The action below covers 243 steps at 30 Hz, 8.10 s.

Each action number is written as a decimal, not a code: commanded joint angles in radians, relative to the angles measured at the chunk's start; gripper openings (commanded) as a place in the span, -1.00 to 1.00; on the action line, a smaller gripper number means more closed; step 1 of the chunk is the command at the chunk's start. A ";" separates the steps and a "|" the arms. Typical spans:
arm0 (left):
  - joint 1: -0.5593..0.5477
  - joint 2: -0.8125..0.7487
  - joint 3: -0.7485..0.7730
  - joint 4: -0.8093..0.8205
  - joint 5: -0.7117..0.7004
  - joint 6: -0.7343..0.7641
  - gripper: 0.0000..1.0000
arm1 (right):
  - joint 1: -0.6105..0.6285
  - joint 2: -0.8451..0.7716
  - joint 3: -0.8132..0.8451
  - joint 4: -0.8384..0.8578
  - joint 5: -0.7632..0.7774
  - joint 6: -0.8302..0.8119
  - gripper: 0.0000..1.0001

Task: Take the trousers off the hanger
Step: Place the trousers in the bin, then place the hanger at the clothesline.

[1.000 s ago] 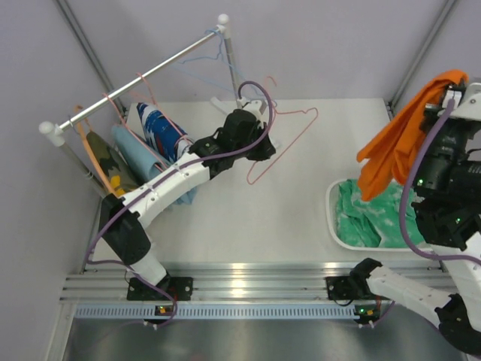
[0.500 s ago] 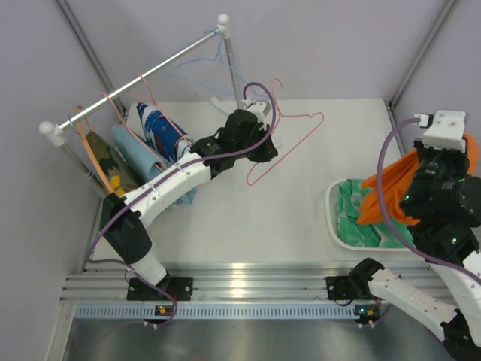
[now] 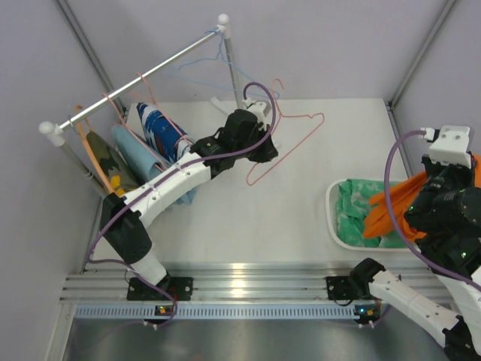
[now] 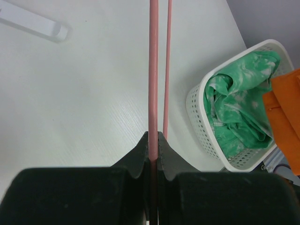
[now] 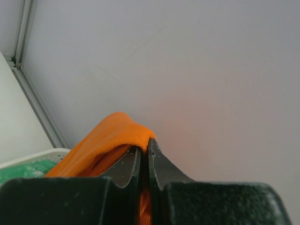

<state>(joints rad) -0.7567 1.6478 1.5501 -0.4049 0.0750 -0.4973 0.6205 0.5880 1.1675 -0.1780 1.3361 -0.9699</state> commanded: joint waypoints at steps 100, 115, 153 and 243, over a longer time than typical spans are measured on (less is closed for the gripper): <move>0.003 -0.141 -0.150 0.014 -0.063 0.063 -1.00 | -0.346 0.831 0.264 -0.637 -0.793 1.105 0.68; 0.003 -0.200 -0.127 -0.037 -0.073 0.175 -1.00 | -0.346 0.731 0.032 -0.710 -0.928 0.993 0.16; 0.002 -0.209 0.182 -0.276 -0.211 0.244 -1.00 | -0.347 0.513 0.494 -0.728 -1.369 1.217 0.57; 0.007 -0.307 -0.028 0.445 0.181 0.417 -0.17 | -0.091 0.624 0.184 0.061 -1.884 1.657 -0.99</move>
<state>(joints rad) -0.7532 1.3571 1.5318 -0.1249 0.2276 -0.0978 0.5335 1.2427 1.3537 -0.1940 -0.4843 0.6701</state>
